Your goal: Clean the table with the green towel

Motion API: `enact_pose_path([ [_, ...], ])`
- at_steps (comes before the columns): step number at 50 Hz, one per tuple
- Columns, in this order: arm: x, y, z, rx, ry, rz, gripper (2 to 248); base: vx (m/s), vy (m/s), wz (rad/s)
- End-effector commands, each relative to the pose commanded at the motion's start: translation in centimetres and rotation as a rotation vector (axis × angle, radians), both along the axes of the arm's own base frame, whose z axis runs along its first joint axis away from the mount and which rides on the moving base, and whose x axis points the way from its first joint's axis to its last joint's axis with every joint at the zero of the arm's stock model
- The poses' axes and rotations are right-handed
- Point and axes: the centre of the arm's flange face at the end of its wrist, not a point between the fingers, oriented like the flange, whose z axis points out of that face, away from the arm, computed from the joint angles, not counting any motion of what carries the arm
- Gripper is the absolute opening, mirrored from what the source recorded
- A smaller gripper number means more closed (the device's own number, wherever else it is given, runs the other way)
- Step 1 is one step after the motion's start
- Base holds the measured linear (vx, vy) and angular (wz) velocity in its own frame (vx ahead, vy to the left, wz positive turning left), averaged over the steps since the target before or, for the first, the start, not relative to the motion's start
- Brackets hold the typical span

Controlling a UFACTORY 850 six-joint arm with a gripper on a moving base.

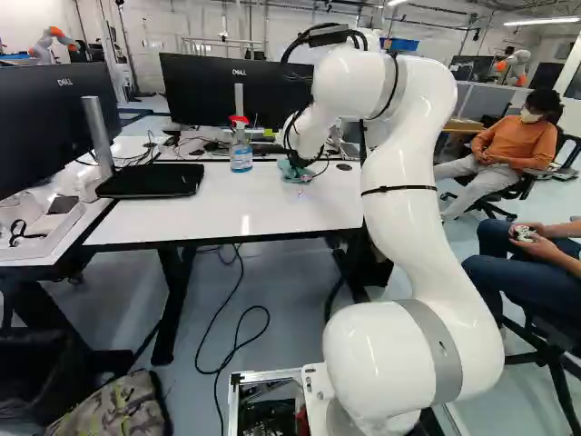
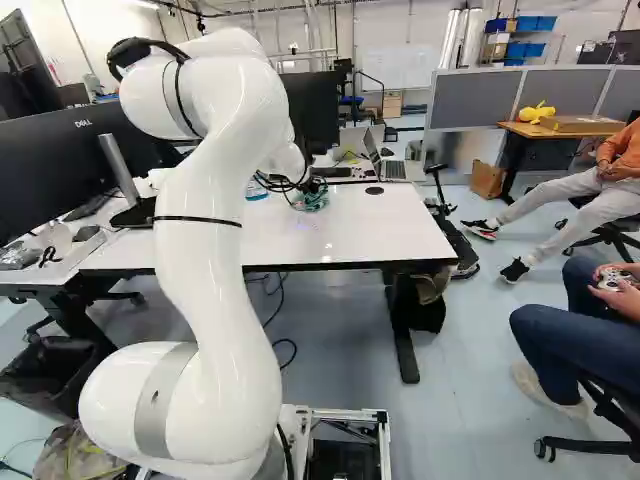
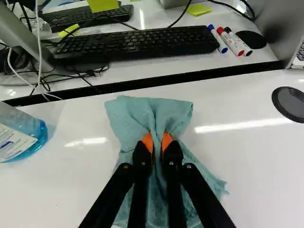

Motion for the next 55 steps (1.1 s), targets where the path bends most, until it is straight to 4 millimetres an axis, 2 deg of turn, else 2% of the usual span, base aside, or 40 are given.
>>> enact_pose_path([
  [18, 0.2, 3.1, 0.0, 0.0, -0.003, 0.043, 41, 0.0, 0.0, 0.0],
  [33, -1.6, 5.1, 0.2, -0.001, 0.013, 0.072, 41, 0.0, 0.0, 0.0],
  [46, -3.6, 4.8, 0.5, -0.002, 0.032, 0.072, 41, 0.0, 0.0, 0.0],
  [55, -3.7, 4.4, 0.7, -0.002, 0.03, 0.067, 41, 0.0, 0.0, 0.0],
])
